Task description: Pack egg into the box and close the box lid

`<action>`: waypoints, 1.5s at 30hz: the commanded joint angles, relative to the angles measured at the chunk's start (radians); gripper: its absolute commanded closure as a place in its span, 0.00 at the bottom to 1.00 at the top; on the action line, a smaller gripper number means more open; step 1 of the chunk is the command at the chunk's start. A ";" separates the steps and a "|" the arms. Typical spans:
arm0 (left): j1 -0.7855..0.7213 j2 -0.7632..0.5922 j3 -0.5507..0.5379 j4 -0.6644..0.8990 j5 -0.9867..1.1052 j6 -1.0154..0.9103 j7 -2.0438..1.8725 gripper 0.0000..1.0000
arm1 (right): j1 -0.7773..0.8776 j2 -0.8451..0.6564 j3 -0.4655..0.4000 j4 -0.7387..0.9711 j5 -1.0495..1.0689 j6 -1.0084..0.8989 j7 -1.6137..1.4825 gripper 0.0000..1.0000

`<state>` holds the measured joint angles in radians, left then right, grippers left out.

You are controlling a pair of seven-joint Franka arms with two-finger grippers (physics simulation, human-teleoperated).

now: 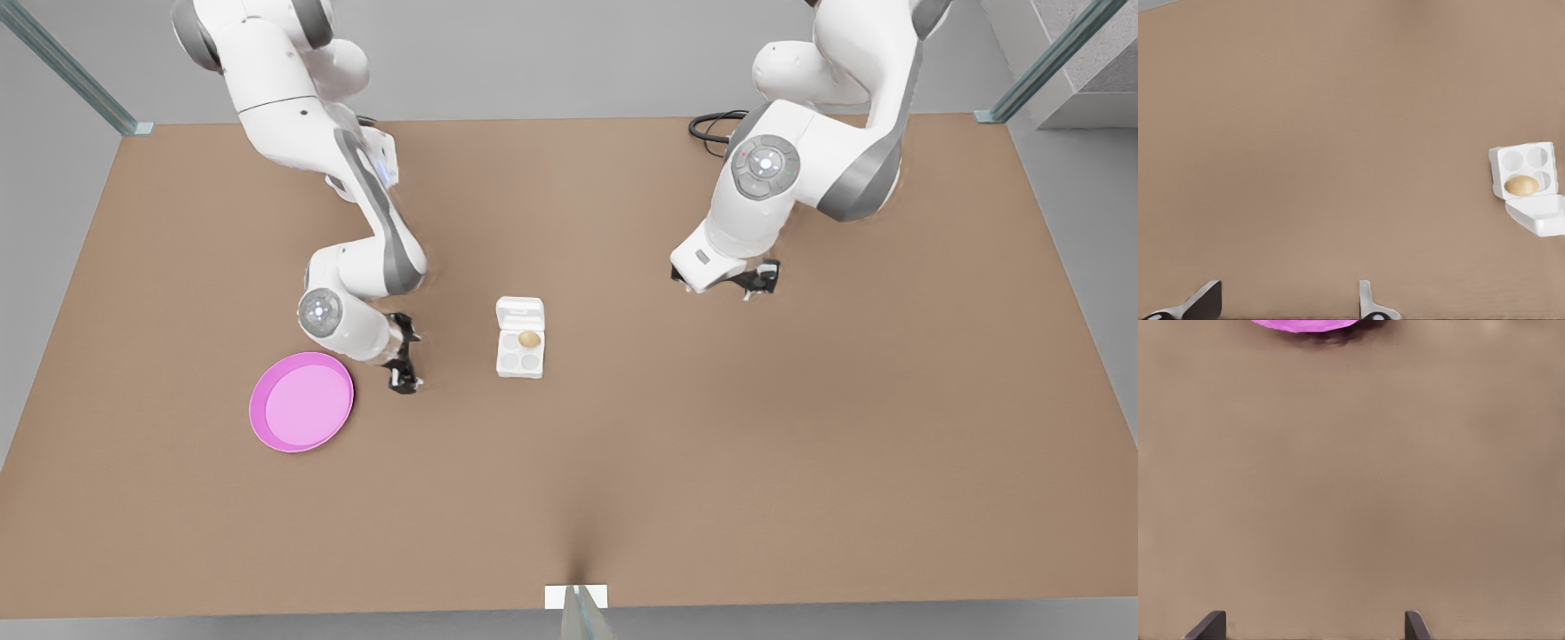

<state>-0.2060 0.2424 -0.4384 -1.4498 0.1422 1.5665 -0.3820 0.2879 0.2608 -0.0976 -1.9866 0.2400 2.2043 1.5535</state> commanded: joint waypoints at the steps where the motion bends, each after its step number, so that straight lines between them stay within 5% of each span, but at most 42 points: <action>1: -0.070 0.027 -0.055 -0.004 0.000 0.033 -0.441 0.00 | -0.251 -0.095 -0.005 0.005 -0.191 -0.224 -1.259 0.00; 2: -0.124 0.041 -0.055 -0.003 0.000 0.073 -0.507 0.00 | -0.326 -0.098 -0.002 0.092 -0.221 -0.270 -1.576 0.00; 4: -0.295 0.149 -0.055 -0.001 0.019 0.191 -0.704 0.00 | -0.345 -0.015 0.004 0.376 -0.263 -0.571 -1.687 0.00; 6: -0.355 0.247 -0.054 -0.001 0.053 0.303 -0.756 0.00 | -0.351 -0.055 0.018 0.376 -0.262 -0.597 -1.724 0.00; 8: -0.392 0.345 -0.054 0.000 0.155 0.375 -0.880 0.00 | -0.475 -0.097 0.188 0.377 -0.254 -0.589 -1.704 0.00; 15: -0.440 0.526 -0.037 0.000 0.278 0.619 -1.008 0.00 | -0.464 -0.118 0.199 0.370 -0.283 -0.554 -1.707 0.00; 31: -0.403 0.603 0.009 0.135 0.326 0.621 -0.963 0.00 | -0.447 -0.097 0.202 0.368 -0.277 -0.554 -1.705 0.00; 37: 0.016 0.311 0.001 0.157 0.501 0.041 -0.252 0.00 | -0.447 -0.089 0.219 0.368 -0.277 -0.557 -1.705 0.00; 40: 0.168 0.239 0.044 0.192 0.225 -0.187 -0.102 0.00 | -0.451 -0.089 0.219 0.370 -0.277 -0.561 -1.707 0.00; 41: 0.043 0.138 0.421 0.181 -0.082 -0.191 0.291 0.00 | -0.449 -0.089 0.219 0.368 -0.277 -0.561 -1.707 0.00; 42: 0.106 0.048 0.412 0.140 -0.188 -0.184 0.338 0.00 | -0.449 -0.089 0.219 0.368 -0.277 -0.561 -1.707 0.00; 43: 0.126 -0.227 0.402 -0.231 -0.184 0.104 0.330 0.00 | -0.449 -0.089 0.219 0.368 -0.277 -0.561 -1.707 0.00; 45: 0.125 -0.137 0.402 -0.109 -0.184 0.049 0.288 0.00 | -0.449 -0.089 0.219 0.368 -0.277 -0.561 -1.707 0.00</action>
<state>-0.0514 0.1216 -0.0454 -1.5437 0.0883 1.6367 -0.7636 -0.1611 0.1727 0.1210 -1.6188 -0.0375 1.6457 -0.0092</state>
